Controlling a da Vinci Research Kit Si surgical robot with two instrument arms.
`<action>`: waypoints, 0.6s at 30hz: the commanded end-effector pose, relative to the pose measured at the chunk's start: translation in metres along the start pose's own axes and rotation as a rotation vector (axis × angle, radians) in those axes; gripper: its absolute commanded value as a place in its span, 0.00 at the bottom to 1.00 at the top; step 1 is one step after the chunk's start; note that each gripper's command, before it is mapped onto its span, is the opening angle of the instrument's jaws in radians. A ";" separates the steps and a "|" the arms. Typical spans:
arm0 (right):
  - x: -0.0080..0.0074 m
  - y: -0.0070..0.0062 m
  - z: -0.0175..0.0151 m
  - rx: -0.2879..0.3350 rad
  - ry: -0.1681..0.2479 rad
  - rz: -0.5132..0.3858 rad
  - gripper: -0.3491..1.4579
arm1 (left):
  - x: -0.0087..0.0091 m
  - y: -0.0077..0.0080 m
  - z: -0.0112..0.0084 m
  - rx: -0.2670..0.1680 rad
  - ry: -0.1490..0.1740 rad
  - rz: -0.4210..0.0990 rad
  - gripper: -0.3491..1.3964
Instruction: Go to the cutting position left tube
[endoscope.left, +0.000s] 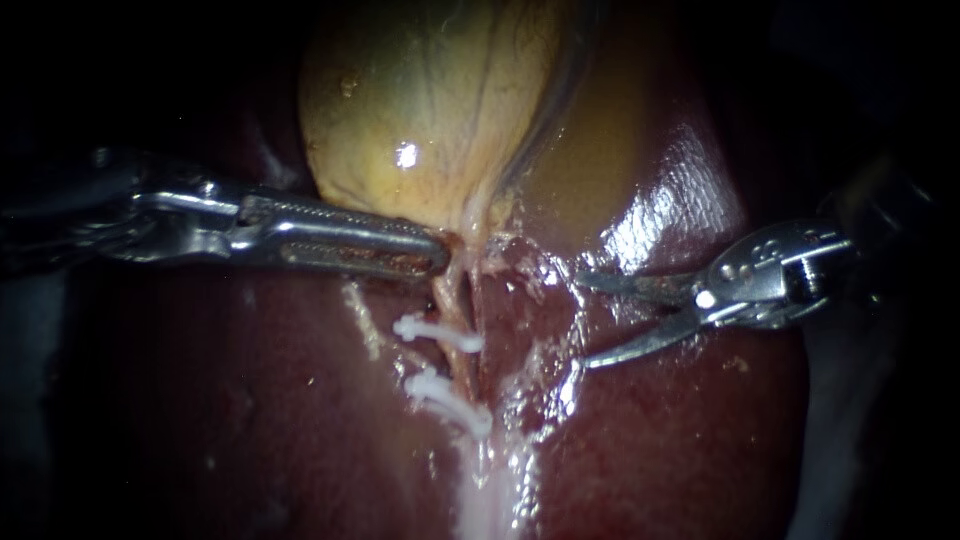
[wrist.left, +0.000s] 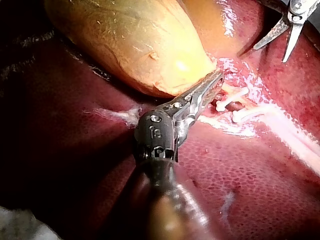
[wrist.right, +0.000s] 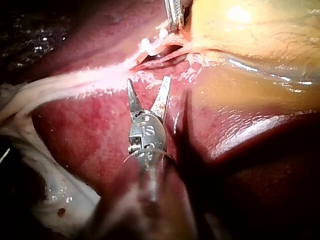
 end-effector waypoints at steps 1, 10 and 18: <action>0.0000 0.0000 0.0000 0.000 0.000 0.000 0.98 | 0.0000 0.0001 -0.0003 -0.001 0.000 0.001 0.00; 0.0000 0.0000 0.0001 -0.001 0.000 0.000 0.98 | 0.0012 0.0017 -0.0042 -0.003 -0.003 -0.007 0.00; 0.0003 -0.0002 0.0003 0.012 0.006 0.001 0.98 | 0.0023 0.0022 -0.0074 0.010 0.023 -0.023 0.00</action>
